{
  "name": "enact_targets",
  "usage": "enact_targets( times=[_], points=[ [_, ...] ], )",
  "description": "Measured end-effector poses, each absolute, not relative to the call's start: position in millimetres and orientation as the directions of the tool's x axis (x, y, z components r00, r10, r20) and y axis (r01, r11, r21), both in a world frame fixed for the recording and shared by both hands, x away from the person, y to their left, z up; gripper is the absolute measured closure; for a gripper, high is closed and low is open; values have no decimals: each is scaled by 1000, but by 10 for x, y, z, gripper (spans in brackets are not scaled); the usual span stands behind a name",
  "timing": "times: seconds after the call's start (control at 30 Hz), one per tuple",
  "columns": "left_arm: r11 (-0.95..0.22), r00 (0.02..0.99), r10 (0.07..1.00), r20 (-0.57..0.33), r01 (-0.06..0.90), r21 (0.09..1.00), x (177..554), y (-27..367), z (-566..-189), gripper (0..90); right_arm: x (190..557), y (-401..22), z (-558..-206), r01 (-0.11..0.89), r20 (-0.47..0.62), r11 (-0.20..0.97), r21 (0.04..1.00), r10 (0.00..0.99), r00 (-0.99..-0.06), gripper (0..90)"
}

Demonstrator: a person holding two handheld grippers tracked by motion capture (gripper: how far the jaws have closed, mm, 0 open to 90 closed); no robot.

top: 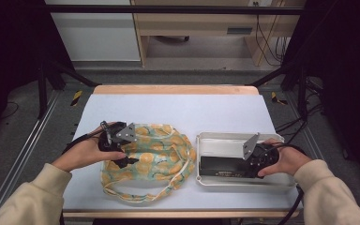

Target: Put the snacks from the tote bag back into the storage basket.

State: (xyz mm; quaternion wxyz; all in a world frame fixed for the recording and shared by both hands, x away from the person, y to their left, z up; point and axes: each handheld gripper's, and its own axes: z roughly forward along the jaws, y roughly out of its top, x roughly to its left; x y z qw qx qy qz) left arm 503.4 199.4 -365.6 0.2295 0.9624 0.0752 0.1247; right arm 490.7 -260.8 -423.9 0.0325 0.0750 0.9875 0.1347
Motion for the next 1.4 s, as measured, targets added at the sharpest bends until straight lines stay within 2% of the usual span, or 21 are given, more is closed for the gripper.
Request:
enact_targets(
  times=[0.63,0.7,0.8,0.97,1.2,1.4],
  points=[
    [-883,958,207,196,97,459,5018,2014,-3685,106,4957,-2605,-4308,137,-37,953,271,153,-988,403],
    [-884,958,208,195,99,456,5016,2020,-3684,106,4955,-2607,-4306,142,-43,950,279,160,-986,365],
    [-888,958,204,200,95,450,5019,2030,-3679,106,4961,-2613,-4289,171,-37,943,286,189,-981,232],
    [-879,957,214,196,102,465,5017,2038,-3685,106,4939,-2633,-4238,204,-50,922,328,233,-971,142],
    [-882,957,214,196,103,460,5015,2042,-3677,106,4899,-2656,-4166,216,-76,908,359,259,-963,87],
    [-885,957,209,200,98,455,5014,2040,-3674,106,4853,-2663,-4103,205,-95,901,382,259,-961,79]
  ],
)
